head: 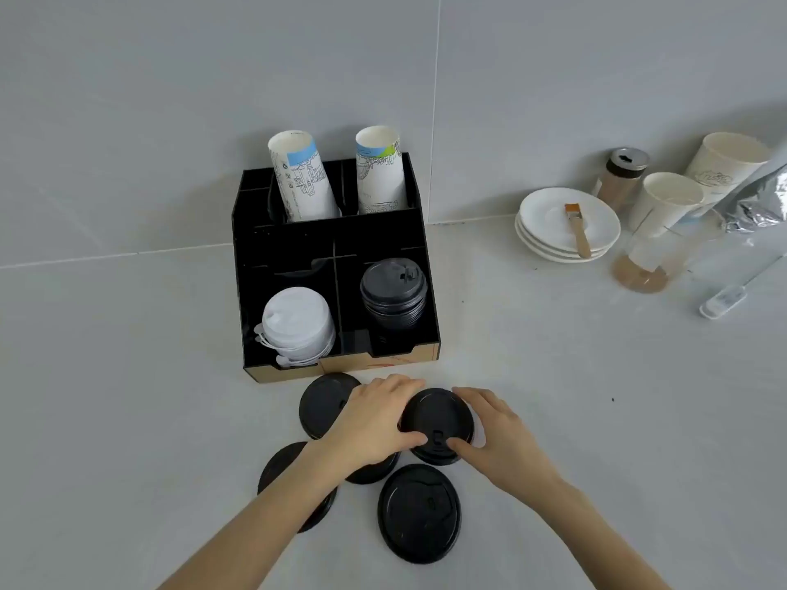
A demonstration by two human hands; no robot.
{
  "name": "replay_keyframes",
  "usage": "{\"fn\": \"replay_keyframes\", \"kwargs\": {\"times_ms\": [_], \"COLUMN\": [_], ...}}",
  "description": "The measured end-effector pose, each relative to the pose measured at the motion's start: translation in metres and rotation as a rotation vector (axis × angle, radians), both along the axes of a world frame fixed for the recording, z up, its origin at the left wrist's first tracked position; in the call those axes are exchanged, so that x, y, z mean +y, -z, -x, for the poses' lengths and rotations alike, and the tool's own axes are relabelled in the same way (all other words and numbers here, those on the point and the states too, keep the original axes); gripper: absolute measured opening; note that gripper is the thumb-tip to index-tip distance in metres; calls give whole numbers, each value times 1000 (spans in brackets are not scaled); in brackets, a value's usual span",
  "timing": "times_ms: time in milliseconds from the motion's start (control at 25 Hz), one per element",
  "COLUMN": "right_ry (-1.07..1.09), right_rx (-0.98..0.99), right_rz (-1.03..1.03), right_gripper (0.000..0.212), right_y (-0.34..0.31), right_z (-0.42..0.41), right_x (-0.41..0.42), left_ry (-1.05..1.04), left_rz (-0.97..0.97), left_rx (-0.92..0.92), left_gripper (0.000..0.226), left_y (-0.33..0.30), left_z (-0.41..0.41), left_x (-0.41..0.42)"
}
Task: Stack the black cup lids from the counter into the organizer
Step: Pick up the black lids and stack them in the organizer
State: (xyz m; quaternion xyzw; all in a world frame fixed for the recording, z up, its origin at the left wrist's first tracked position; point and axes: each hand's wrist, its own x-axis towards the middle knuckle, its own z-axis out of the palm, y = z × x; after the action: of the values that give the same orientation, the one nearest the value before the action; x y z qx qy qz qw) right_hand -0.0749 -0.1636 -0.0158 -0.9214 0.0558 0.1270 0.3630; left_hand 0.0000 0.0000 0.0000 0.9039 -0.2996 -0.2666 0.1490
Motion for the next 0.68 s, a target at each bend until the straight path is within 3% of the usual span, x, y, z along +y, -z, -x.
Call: {"fn": "replay_keyframes", "kwargs": {"times_ms": [400,680], "right_ry": [-12,63], "right_rx": [-55,-97], "right_rz": [14,-28], "right_gripper": [65,58], "right_y": [16,21], "right_z": [4,1], "right_x": [0,0], "left_ry": [29,-9], "left_rz": [-41,-31], "left_rx": [-5,-24], "left_gripper": [71,73], "left_y": [18,18], "left_z": [-1,0], "left_x": [-4,-5]}}
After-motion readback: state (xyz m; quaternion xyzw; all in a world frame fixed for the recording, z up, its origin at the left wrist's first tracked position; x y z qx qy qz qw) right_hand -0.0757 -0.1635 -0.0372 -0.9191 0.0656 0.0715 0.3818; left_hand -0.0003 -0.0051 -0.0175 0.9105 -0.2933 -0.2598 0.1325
